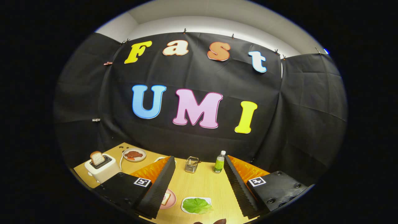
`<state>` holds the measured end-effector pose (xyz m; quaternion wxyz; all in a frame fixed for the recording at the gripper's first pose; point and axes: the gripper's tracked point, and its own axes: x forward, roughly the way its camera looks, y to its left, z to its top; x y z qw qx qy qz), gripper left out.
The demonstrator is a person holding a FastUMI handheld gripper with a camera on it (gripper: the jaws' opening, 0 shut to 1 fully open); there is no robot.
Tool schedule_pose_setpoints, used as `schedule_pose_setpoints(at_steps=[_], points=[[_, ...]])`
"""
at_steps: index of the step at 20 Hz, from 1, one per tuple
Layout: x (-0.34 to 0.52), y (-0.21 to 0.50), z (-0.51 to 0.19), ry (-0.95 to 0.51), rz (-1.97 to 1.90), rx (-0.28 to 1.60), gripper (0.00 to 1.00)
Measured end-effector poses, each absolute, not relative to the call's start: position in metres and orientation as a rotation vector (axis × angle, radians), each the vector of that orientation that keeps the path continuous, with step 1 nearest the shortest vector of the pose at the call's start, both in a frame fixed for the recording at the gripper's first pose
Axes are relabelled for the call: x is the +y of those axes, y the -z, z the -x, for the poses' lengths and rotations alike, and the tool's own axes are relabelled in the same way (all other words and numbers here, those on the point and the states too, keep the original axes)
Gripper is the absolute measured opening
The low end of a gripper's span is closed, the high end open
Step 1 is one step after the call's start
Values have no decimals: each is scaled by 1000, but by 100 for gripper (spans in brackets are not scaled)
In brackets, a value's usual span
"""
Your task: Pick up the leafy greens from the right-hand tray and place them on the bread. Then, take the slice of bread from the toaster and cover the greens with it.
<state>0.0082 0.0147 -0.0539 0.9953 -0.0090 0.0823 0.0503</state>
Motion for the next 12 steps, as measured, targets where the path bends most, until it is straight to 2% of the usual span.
schedule_pose_setpoints(at_steps=[5, 12], points=[[24, 161, -10, -272, 6, 456, 97], [4, 299, -27, -322, 116, 687, 97]])
